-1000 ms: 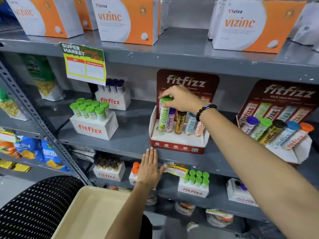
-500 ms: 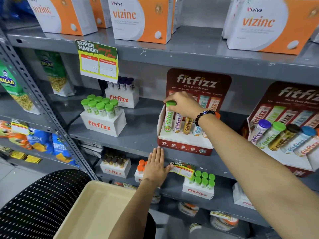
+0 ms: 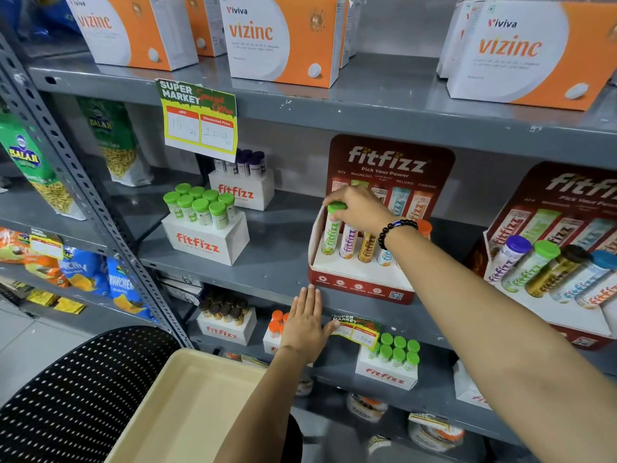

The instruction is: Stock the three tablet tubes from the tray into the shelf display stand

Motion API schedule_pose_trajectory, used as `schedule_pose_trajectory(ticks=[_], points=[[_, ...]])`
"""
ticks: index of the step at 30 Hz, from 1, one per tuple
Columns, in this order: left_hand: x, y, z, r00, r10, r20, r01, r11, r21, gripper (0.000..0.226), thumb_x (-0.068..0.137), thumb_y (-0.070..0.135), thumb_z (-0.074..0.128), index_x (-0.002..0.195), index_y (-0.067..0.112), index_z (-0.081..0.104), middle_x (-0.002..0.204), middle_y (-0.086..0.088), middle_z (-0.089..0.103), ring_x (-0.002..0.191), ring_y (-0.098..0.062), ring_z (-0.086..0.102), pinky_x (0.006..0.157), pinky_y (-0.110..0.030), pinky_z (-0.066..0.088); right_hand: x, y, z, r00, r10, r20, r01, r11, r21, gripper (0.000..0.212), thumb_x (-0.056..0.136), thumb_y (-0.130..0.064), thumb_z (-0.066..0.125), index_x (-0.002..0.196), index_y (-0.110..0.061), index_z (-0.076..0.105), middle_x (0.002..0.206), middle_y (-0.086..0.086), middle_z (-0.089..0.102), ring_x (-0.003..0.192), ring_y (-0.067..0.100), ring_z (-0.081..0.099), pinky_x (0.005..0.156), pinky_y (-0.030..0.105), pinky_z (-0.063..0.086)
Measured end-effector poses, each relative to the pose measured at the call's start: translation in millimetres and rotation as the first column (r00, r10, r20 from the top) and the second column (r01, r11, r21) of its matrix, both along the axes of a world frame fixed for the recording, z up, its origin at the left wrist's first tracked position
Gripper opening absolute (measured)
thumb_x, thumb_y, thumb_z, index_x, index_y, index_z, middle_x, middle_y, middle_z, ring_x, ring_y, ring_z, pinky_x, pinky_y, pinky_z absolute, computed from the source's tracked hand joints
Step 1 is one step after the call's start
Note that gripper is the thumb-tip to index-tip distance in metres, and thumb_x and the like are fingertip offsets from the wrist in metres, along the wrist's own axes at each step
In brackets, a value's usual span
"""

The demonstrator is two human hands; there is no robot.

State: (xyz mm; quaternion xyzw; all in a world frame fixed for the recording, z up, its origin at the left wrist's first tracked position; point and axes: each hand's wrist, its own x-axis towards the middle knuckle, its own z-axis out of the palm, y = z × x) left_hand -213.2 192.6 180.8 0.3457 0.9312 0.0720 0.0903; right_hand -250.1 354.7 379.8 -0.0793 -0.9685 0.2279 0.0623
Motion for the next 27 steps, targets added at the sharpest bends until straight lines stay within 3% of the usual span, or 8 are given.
schedule_pose_trajectory(ticks=[4,9,11,13,22,27], points=[[0,2,1,1.000,0.004,-0.019,-0.004,1.000,-0.010,0.103,0.064,0.069,-0.023,0.147,0.008,-0.012,0.157,-0.008,-0.013,0.143,-0.022,-0.016,0.110,-0.030,-0.015,3,-3,-8,1.000,0.016,-0.010,-0.016,0.998,0.057,0.035,0.085,-0.010,0.065,0.118,-0.019,0.063,0.127,0.013,0.060,0.112,0.029,0.057,0.096,0.037,0.047],[0,2,2,1.000,0.007,-0.027,-0.008,1.000,-0.023,0.106,0.066,0.073,-0.027,0.148,0.008,-0.011,0.157,-0.008,-0.013,0.143,-0.022,-0.016,0.110,-0.031,-0.014,3,-6,-5,0.999,0.036,-0.003,-0.036,0.994,0.106,0.034,0.088,-0.012,0.062,0.121,-0.019,0.061,0.128,0.013,0.058,0.113,0.030,0.056,0.093,0.037,0.046],[1,2,4,1.000,0.019,-0.018,-0.020,0.998,-0.061,0.086,0.086,0.067,-0.004,0.148,0.008,-0.012,0.157,-0.009,-0.013,0.143,-0.023,-0.017,0.112,-0.032,-0.012,3,-6,-5,0.999,0.037,0.002,-0.037,0.994,0.105,0.034,0.088,-0.013,0.061,0.122,-0.020,0.060,0.129,0.012,0.057,0.114,0.029,0.055,0.093,0.036,0.045],[2,3,7,1.000,0.023,-0.010,-0.024,0.995,-0.101,0.080,0.093,0.061,0.011,0.147,0.007,-0.012,0.157,-0.009,-0.014,0.143,-0.023,-0.016,0.114,-0.033,-0.010,2,-7,-7,0.999,0.032,-0.003,-0.031,0.995,0.099,0.035,0.089,-0.012,0.060,0.123,-0.019,0.060,0.129,0.012,0.057,0.115,0.029,0.054,0.094,0.036,0.044],[3,9,21,0.998,0.034,0.056,-0.023,0.983,-0.184,0.082,0.093,0.061,0.015,0.147,0.006,-0.011,0.157,-0.010,-0.013,0.143,-0.024,-0.015,0.117,-0.036,-0.005,-2,-14,-13,0.998,0.003,-0.070,0.007,0.991,0.137,0.024,0.085,-0.007,0.061,0.108,-0.004,0.066,0.114,0.019,0.063,0.103,0.035,0.059,0.090,0.040,0.051],[-1,6,35,0.990,0.046,0.132,-0.025,0.987,-0.160,0.080,0.095,0.059,0.018,0.148,0.006,-0.007,0.158,-0.010,-0.009,0.144,-0.024,-0.010,0.118,-0.037,-0.001,8,-17,-12,0.998,0.008,-0.061,0.003,0.984,0.177,0.043,0.089,-0.009,0.056,0.132,-0.010,0.049,0.128,0.018,0.056,0.114,0.037,0.055,0.097,0.043,0.047]])
